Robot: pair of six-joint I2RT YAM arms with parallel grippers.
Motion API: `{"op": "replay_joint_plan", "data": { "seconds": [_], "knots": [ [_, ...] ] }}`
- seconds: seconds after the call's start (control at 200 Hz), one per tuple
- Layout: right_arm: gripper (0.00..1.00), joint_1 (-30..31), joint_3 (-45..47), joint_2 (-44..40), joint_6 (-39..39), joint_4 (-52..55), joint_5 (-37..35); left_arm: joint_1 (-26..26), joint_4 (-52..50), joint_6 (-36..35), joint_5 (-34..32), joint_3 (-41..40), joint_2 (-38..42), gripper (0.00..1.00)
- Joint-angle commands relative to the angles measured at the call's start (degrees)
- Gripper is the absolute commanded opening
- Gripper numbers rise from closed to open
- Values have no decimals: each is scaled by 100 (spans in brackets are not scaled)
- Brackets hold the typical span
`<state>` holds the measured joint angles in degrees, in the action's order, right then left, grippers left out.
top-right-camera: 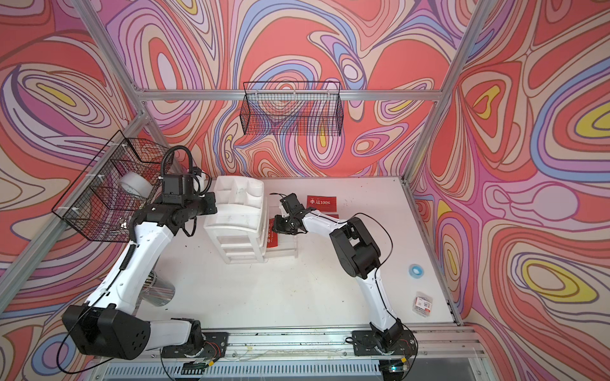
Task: Take the postcards out of the drawer
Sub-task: Pick up the postcard from the drawer.
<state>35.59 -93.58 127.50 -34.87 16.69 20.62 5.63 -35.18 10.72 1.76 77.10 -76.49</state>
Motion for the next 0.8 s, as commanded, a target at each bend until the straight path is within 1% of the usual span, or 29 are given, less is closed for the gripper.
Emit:
{"op": "replay_joint_plan", "data": {
  "seconds": [0.0, 0.305, 0.536, 0.796],
  "knots": [
    [26, 72, 114, -315, -81, -253, 162, -9, -525, -79, 153, 40, -33, 0],
    [24, 75, 382, -588, -156, -498, 213, -9, -544, -87, 296, 80, -41, 0],
    [23, 71, 413, -548, -201, -559, 314, -9, -534, -88, 313, 46, -42, 0],
    [17, 70, 356, -421, -257, -581, 466, -9, -499, -81, 402, 50, -41, 0]
  ]
}}
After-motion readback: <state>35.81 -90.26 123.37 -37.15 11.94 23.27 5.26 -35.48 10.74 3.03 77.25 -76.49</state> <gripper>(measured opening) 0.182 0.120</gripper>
